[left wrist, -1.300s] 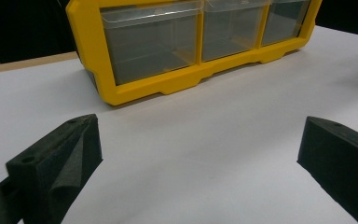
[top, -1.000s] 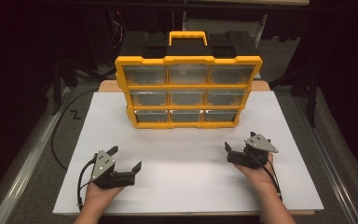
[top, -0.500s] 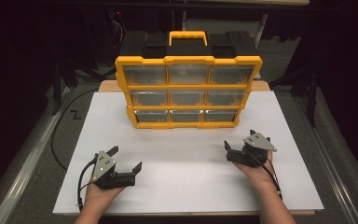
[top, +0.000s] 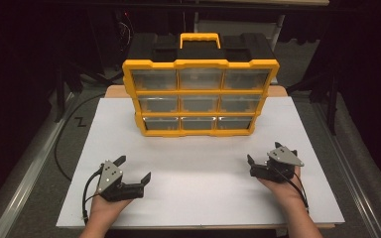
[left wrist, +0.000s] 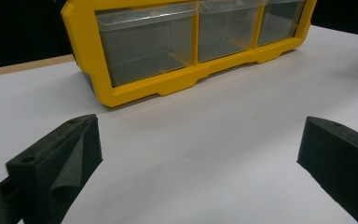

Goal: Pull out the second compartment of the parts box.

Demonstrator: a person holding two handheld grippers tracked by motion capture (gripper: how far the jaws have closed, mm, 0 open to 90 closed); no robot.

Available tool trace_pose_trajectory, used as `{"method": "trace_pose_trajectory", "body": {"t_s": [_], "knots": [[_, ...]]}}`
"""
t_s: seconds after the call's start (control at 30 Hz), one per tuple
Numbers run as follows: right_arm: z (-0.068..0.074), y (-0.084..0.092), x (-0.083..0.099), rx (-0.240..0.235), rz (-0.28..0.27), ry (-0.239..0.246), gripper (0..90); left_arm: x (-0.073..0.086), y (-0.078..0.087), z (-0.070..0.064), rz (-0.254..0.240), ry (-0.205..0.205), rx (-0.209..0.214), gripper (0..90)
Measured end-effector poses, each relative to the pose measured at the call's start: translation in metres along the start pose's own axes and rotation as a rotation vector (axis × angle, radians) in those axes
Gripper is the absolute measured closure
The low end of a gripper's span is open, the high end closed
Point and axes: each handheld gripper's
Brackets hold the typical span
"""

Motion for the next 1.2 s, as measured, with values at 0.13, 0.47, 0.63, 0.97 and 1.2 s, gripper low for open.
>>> {"method": "trace_pose_trajectory", "body": {"t_s": [0.13, 0.47, 0.63, 0.97, 1.2], "knots": [[0.001, 0.0, 0.001, 0.005, 0.001, 0.019, 1.0, 0.0, 0.0, -0.001, -0.005, -0.003, 0.0, 0.3], [0.013, 0.0, 0.001, 0.013, 0.002, 0.144, 1.0, 0.0, 0.0, -0.001, -0.003, -0.008, 0.003, 0.6], [0.021, 0.0, 0.002, 0.015, 0.005, 0.231, 1.0, 0.0, 0.0, -0.001, -0.004, -0.007, 0.002, 0.8], [0.031, 0.0, 0.003, 0.016, 0.01, 0.327, 1.0, 0.0, 0.0, -0.001, -0.004, -0.008, 0.007, 1.1], [0.034, 0.0, 0.004, 0.031, 0.008, 0.375, 1.1, 0.0, 0.0, -0.001, -0.005, -0.008, 0.007, 1.1]]}}
Point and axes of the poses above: each handheld gripper's, and its own axes: y roughly backward along the jaws, x roughly out of its underside, z roughly to its left, and after that the axes turned 11 degrees about x, right-handed
